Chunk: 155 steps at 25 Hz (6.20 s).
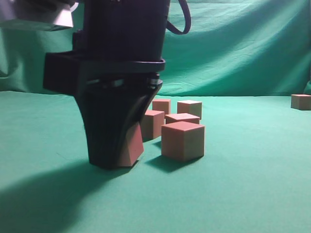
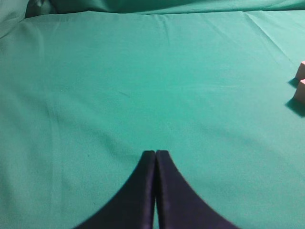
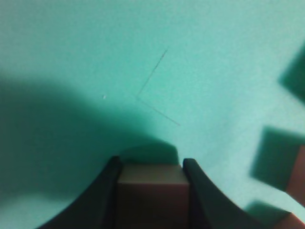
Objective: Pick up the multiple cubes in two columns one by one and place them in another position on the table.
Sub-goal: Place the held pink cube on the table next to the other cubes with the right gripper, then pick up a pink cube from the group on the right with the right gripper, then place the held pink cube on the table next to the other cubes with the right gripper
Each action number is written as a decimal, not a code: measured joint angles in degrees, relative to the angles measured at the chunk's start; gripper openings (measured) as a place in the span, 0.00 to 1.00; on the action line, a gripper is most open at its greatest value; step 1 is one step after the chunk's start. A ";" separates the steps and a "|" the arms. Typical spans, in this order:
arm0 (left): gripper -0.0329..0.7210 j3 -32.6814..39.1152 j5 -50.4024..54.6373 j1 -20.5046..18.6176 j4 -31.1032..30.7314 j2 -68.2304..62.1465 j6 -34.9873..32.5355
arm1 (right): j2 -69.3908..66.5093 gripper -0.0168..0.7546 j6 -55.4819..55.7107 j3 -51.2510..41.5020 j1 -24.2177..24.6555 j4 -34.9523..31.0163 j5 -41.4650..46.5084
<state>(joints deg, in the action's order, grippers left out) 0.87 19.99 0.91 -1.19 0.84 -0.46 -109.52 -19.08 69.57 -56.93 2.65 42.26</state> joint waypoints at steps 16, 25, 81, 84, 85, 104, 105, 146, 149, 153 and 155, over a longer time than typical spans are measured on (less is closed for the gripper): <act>0.04 0.00 0.00 0.00 0.00 0.00 0.00 | 0.00 0.43 -0.31 0.00 0.00 0.77 0.00; 0.04 0.00 0.00 0.00 0.00 0.00 0.00 | 0.12 0.82 -0.88 0.10 0.00 0.77 -0.23; 0.04 0.00 0.00 0.00 0.00 0.00 0.00 | -21.51 0.78 10.31 40.53 59.44 -6.68 10.51; 0.04 0.00 0.00 0.00 0.00 0.00 0.00 | -22.24 0.78 10.10 40.66 59.44 -6.68 10.42; 0.04 0.00 0.00 0.00 0.00 0.00 0.00 | -22.47 0.78 9.85 40.66 59.44 -6.68 10.42; 0.04 0.00 0.00 0.00 0.00 0.00 0.00 | -22.30 0.37 9.55 43.24 59.44 -8.79 15.94; 0.04 0.00 0.00 0.00 0.00 0.00 0.00 | -21.09 0.37 9.51 44.12 59.44 -9.92 16.53; 0.04 0.00 0.00 0.00 0.00 0.00 0.00 | -3.24 0.37 15.09 25.05 -0.48 -9.69 22.87; 0.04 0.00 0.00 0.00 0.00 0.00 0.00 | -5.94 0.37 18.20 25.05 -0.96 -6.65 22.50; 0.04 0.00 0.00 0.00 0.00 0.00 0.00 | -8.47 0.37 20.80 25.05 -1.07 -4.06 20.77; 0.04 0.00 0.00 0.00 0.00 0.00 0.00 | -9.35 0.37 21.97 25.05 -1.07 -2.96 20.17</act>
<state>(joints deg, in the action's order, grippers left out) 0.87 19.99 0.91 -1.19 0.84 -0.46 -118.87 2.89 94.63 -58.00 -0.31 62.44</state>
